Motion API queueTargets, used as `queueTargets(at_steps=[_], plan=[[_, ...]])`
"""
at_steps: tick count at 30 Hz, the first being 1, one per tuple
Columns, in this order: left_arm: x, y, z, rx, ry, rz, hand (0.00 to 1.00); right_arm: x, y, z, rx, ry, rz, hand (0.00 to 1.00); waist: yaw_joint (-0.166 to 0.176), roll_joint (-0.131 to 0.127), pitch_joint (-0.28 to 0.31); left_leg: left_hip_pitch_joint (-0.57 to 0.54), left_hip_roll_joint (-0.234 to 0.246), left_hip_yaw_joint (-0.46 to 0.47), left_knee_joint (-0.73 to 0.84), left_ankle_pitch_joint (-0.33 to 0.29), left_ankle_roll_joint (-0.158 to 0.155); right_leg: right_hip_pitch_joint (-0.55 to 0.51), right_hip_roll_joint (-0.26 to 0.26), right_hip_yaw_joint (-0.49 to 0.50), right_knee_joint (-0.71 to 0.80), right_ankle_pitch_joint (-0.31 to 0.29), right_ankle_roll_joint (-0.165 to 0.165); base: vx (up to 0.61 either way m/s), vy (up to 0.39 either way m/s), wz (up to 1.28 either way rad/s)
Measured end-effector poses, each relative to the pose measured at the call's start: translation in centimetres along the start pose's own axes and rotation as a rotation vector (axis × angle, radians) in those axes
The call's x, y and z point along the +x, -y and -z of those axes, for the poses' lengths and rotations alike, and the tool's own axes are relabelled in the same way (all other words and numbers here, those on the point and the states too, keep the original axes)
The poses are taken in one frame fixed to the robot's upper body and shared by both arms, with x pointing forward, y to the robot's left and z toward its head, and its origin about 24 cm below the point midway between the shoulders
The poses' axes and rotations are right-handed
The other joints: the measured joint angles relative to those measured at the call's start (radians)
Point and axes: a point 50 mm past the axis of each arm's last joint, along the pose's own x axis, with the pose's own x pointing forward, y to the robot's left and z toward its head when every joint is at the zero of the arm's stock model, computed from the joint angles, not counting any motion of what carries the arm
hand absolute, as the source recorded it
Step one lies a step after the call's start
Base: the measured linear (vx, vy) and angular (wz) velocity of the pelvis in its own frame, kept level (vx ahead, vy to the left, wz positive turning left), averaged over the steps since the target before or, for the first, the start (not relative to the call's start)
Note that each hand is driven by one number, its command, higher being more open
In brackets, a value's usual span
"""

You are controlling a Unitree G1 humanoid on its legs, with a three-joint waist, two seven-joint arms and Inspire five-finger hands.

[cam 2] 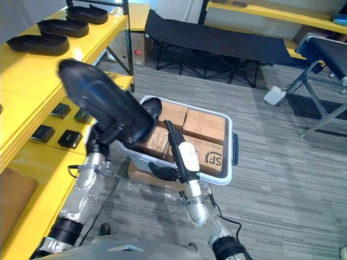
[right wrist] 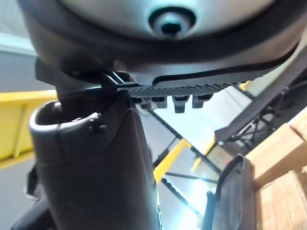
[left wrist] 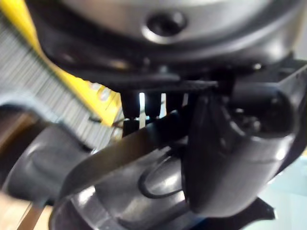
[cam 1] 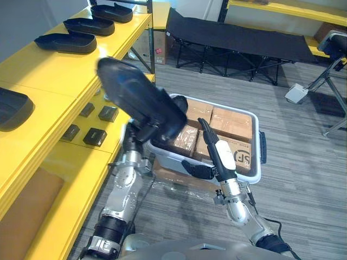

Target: Walk over and take three plastic housings, then place them on the shelf

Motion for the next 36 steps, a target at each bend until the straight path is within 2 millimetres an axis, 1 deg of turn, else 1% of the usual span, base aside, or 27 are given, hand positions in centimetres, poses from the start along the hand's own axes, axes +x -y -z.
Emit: queueTargets(at_steps=[2, 5, 9, 11, 14, 16, 17, 19, 21, 23, 25, 27, 29, 31, 32, 36], plan=[[-0.3, -1.7, -0.9, 0.069, 0.075, -0.116, 0.00, 0.1, 0.5, -0.4, 0.030, 0.003, 0.041, 1.00, 0.000, 0.002, -0.001, 0.000, 0.000, -0.003, 0.010, -0.008, 0.000, 0.007, 0.000, -0.002, -0.001, 0.000, 0.000, 0.00, 0.000, 0.02], [-0.8, -2.9, -1.3, 0.129, 0.119, -0.204, 0.00, 0.5, 1.0, -1.2, 0.055, 0.025, 0.083, 1.00, 0.000, 0.003, -0.003, 0.000, -0.001, -0.007, 0.011, -0.011, -0.001, 0.010, 0.000, -0.014, 0.001, 0.000, -0.001, -0.01, 0.001, 0.04], [-0.9, -3.6, -1.4, 0.159, 0.134, -0.263, 0.00, 0.3, 1.1, -1.3, 0.072, 0.002, 0.103, 1.00, -0.002, 0.007, -0.006, 0.000, -0.001, -0.009, 0.010, -0.011, -0.001, 0.010, 0.000, -0.017, 0.003, 0.001, -0.001, 0.00, 0.000, 0.01], [-0.9, -3.6, -1.5, 0.156, 0.136, -0.283, 0.00, -0.5, 0.9, -0.9, 0.076, -0.042, 0.103, 1.00, -0.004, 0.015, -0.015, 0.000, -0.001, -0.010, 0.008, -0.013, -0.002, 0.009, 0.000, -0.020, 0.006, 0.001, -0.001, 0.00, 0.000, 0.00], [-0.9, -3.6, -1.8, 0.148, 0.149, -0.289, 0.00, -1.1, 0.7, -0.7, 0.080, -0.071, 0.098, 1.00, -0.013, 0.022, -0.018, 0.000, -0.001, -0.010, 0.008, -0.013, -0.002, 0.008, 0.000, -0.025, 0.007, 0.001, -0.001, 0.00, 0.000, 0.00], [-0.9, -3.5, -2.3, 0.134, 0.183, -0.270, 0.00, -1.1, 0.7, -0.6, 0.117, -0.102, 0.113, 1.00, -0.027, 0.023, -0.019, -0.001, -0.001, -0.009, 0.008, -0.014, -0.002, 0.008, -0.001, -0.026, 0.008, 0.001, -0.001, 0.00, 0.000, 0.00], [-0.9, -3.4, -2.5, 0.131, 0.193, -0.264, 0.00, -1.1, 0.8, -0.5, 0.137, -0.116, 0.120, 1.00, -0.028, 0.024, -0.020, -0.001, -0.001, -0.009, 0.008, -0.015, -0.002, 0.007, -0.001, -0.026, 0.008, 0.001, -0.001, 0.00, 0.000, 0.00], [-0.8, -3.1, -3.0, 0.147, 0.232, -0.232, 0.00, -0.9, 0.8, -0.2, 0.233, -0.181, 0.122, 1.00, -0.034, 0.026, -0.021, -0.001, -0.001, -0.006, 0.008, -0.016, -0.001, 0.004, -0.001, -0.025, 0.008, 0.001, -0.001, -0.01, 0.000, -0.04], [-0.9, -2.3, -4.3, 0.133, 0.285, -0.159, 0.00, -1.2, 0.8, 0.5, 0.351, -0.276, 0.102, 1.00, -0.033, 0.033, -0.026, -0.001, -0.001, -0.005, 0.008, -0.017, -0.001, 0.002, -0.002, -0.026, 0.008, 0.001, -0.001, 0.00, -0.001, -0.02], [-0.9, -1.9, -5.1, 0.126, 0.319, -0.122, 0.00, -1.3, 0.8, 0.6, 0.421, -0.317, 0.105, 1.00, -0.033, 0.040, -0.029, -0.001, -0.001, -0.004, 0.008, -0.018, -0.001, 0.002, -0.002, -0.026, 0.008, 0.001, -0.001, 0.00, 0.000, 0.00], [-1.1, -1.4, -6.2, 0.107, 0.375, -0.064, 0.00, -1.0, 1.0, 0.6, 0.520, -0.359, 0.115, 1.00, -0.035, 0.048, -0.034, -0.001, -0.001, -0.003, 0.008, -0.018, -0.001, 0.001, -0.002, -0.026, 0.008, 0.001, -0.001, 0.00, 0.000, 0.00], [-1.3, -1.0, -7.0, 0.099, 0.412, -0.021, 0.00, -0.8, 1.1, 0.6, 0.583, -0.378, 0.135, 1.00, -0.035, 0.052, -0.037, -0.001, -0.001, -0.003, 0.008, -0.019, -0.001, 0.002, -0.002, -0.027, 0.008, 0.001, -0.001, 0.00, 0.000, 0.00], [-2.1, -0.8, -7.9, 0.090, 0.456, 0.024, 0.00, -0.4, 1.4, 0.4, 0.681, -0.396, 0.174, 1.00, -0.043, 0.059, -0.042, -0.001, -0.001, -0.002, 0.008, -0.020, -0.001, 0.002, -0.002, -0.028, 0.008, 0.001, -0.001, 0.00, 0.000, 0.00], [-2.7, -0.9, -8.2, 0.093, 0.467, 0.045, 0.00, -0.3, 1.7, 0.3, 0.726, -0.402, 0.196, 1.00, -0.047, 0.063, -0.044, 0.000, -0.001, 0.001, 0.008, -0.022, -0.001, 0.001, -0.003, -0.028, 0.008, 0.001, -0.001, 0.00, 0.000, 0.00], [-3.9, -2.4, -7.5, 0.094, 0.430, 0.025, 0.00, -0.3, 4.5, 0.6, 0.735, -0.403, 0.280, 1.00, -0.055, 0.069, -0.045, 0.017, -0.002, 0.030, 0.011, -0.040, 0.002, -0.001, -0.009, -0.034, 0.015, 0.001, -0.001, 0.00, 0.000, 0.00], [-3.9, -2.4, -7.5, 0.094, 0.430, 0.025, 0.00, -0.4, 4.5, 0.6, 0.734, -0.405, 0.283, 1.00, -0.056, 0.070, -0.041, 0.017, -0.002, 0.031, 0.027, -0.051, 0.001, 0.006, -0.011, -0.038, 0.016, 0.001, -0.001, 0.00, 0.000, 0.00]])
